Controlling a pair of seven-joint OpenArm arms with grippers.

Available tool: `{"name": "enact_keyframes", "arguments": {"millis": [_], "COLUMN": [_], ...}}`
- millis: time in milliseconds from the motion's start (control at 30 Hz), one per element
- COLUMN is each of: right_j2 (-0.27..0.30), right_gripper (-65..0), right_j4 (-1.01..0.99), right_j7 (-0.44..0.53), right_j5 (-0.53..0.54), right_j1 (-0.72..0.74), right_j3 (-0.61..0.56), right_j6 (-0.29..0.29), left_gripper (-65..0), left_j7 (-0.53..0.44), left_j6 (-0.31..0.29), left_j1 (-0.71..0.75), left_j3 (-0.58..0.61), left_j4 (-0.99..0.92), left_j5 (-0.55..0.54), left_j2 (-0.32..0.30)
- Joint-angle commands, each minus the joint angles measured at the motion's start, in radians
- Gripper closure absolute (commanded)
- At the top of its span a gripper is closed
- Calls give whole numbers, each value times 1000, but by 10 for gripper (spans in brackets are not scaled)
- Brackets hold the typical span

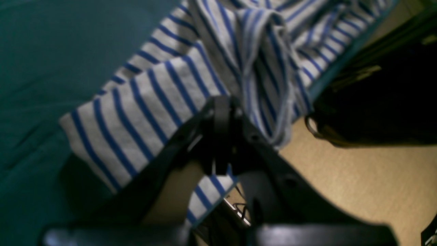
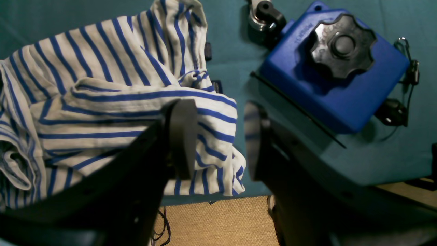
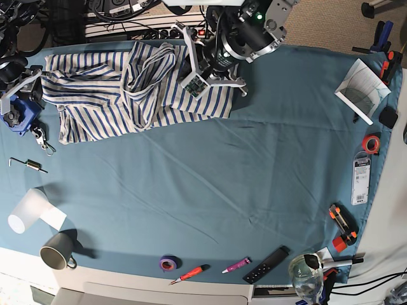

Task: Fold the T-shirt properly
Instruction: 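Fold the held end over toward the right gripper and lay it down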

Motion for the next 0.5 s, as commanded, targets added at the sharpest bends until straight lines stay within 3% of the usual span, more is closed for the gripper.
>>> {"name": "enact_keyframes", "arguments": {"millis": [0, 167, 467], "right_j2": [20, 20, 20], "right_gripper": [-232, -232, -232], "right_j4": [11, 11, 11], "right_j7": [23, 23, 21], "right_j5": [10, 10, 21], "right_j1": [3, 3, 3], "right_j3": [8, 8, 8], "right_j6": [2, 2, 1], "left_gripper": [0, 0, 0], "left_j7": [-24, -64, -88], "left_j6": [-4, -37, -38], "left_j1": [-2, -2, -19], "left_j3": [4, 4, 4], "left_j4": [-6, -90, -166], "left_j5": [-10, -10, -10], "left_j2": [8, 8, 31]}}
